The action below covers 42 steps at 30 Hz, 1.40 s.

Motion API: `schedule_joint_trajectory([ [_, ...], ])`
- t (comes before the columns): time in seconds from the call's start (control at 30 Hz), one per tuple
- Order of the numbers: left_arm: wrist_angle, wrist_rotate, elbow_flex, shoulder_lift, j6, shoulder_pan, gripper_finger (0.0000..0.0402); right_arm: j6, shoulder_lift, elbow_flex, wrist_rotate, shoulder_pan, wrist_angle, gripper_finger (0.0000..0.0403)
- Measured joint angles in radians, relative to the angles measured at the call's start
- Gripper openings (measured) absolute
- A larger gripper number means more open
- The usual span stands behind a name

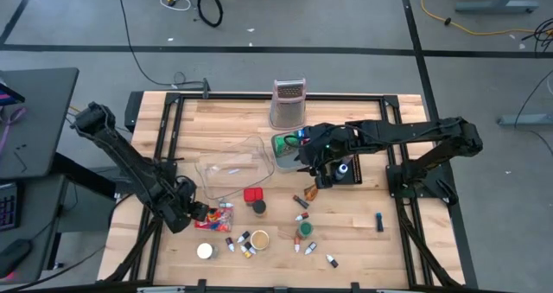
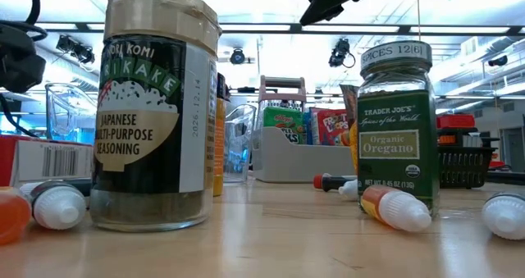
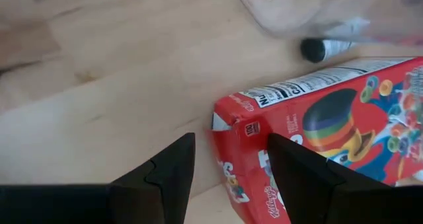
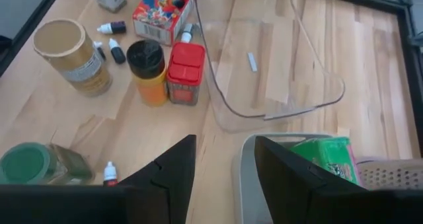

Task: Pick & Place Kitchen Items
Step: Put the red cereal box into the gray bin

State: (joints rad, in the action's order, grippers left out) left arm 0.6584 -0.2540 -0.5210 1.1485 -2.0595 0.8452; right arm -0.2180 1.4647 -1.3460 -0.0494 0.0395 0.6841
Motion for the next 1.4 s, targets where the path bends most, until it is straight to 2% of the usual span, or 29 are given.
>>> schedule_joint_trajectory([
  [0.2,-0.059,0.002,-0.001,0.014,0.02,0.0,0.0198,0.0,0.0,0.0,0.015,0.0,-0.05,0.0165],
  [0.5,-0.091,-0.011,0.0,0.014,0.236,0.0,0.0198,-0.007,0.0,0.0,0.015,0.0,-0.083,0.0165],
  [0.7,-0.091,-0.013,0.0,0.014,0.202,0.0,0.0198,-0.007,0.0,0.0,0.015,-0.001,-0.1,0.0165],
  [0.8,-0.093,0.002,0.0,0.014,0.106,-0.001,0.0193,-0.007,0.0,0.0,0.015,-0.001,-0.106,0.0165],
  [0.9,-0.095,0.018,0.0,0.014,0.017,0.0,0.0173,-0.007,0.0,0.0,0.015,-0.001,-0.105,0.0165],
  [1.07,-0.097,0.009,0.0,0.014,-0.046,0.0,0.0118,-0.007,0.0,0.0,0.015,-0.001,-0.103,0.0165],
  [1.2,-0.097,-0.002,0.0,0.014,-0.055,0.0,0.0069,-0.007,0.0,0.0,0.015,-0.001,-0.091,0.0165],
  [1.33,-0.1,-0.067,0.0,0.014,-0.05,0.0,0.0014,-0.008,0.0,0.0,0.015,0.0,-0.085,0.0165],
  [1.4,-0.099,-0.082,0.0,0.014,-0.047,0.0,0.0009,-0.008,0.0,0.0,0.015,0.0,-0.085,0.0165],
])
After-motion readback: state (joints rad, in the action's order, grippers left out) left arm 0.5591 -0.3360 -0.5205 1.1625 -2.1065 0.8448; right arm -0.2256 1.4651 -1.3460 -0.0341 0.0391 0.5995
